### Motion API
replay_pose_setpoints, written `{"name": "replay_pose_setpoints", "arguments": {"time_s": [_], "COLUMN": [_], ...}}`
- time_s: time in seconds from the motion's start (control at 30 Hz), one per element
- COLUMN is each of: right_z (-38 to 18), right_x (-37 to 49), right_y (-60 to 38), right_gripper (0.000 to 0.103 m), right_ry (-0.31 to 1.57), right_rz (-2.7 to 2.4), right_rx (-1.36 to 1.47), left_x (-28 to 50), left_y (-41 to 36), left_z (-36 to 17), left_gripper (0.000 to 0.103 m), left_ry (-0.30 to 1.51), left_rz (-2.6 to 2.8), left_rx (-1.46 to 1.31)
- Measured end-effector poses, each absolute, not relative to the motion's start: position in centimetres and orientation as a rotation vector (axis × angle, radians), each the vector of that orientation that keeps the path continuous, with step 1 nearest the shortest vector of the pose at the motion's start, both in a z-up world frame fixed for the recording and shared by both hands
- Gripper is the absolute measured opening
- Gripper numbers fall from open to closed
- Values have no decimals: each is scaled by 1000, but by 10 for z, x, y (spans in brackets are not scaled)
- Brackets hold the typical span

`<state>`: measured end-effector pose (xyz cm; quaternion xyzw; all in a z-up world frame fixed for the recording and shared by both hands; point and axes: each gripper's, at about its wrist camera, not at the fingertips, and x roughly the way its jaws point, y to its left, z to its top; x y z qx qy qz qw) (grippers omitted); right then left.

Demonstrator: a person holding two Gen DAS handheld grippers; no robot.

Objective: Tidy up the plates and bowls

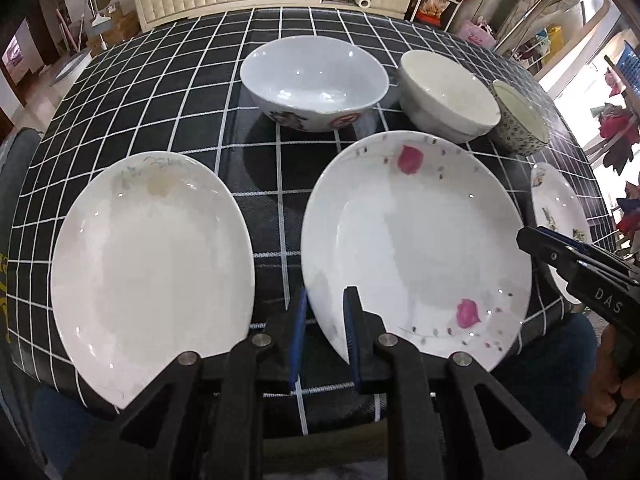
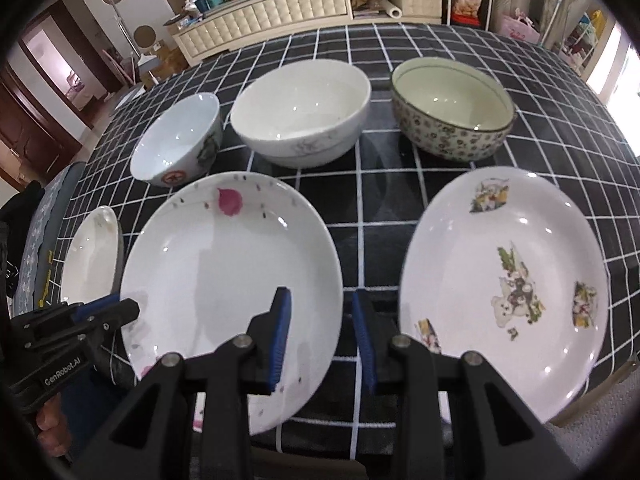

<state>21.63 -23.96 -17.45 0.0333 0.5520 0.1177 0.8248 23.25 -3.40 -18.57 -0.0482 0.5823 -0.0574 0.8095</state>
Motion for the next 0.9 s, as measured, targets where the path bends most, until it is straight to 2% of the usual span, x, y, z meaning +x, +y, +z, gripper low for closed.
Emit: {"name": "replay_pose_setpoints", "arguments": {"time_s": [0.27, 0.4, 0.9], "right_z": [-192, -198, -167], "right_x": [228, 227, 204], "right_y": [-233, -230, -237], "right_gripper": [35, 32, 32], "right_ry": [1216, 1232, 1165], "right_rz": [258, 261, 233], "right_rx": [51, 47, 66], "left_x": [245, 249, 237], "left_y": [-34, -36, -39], "left_z": [-201, -207, -185], "left_gripper": [16, 16, 14], "left_ry": [1276, 1280, 1211], "left_rz": [-133, -134, -134], "left_rx": [-124, -120, -92]}}
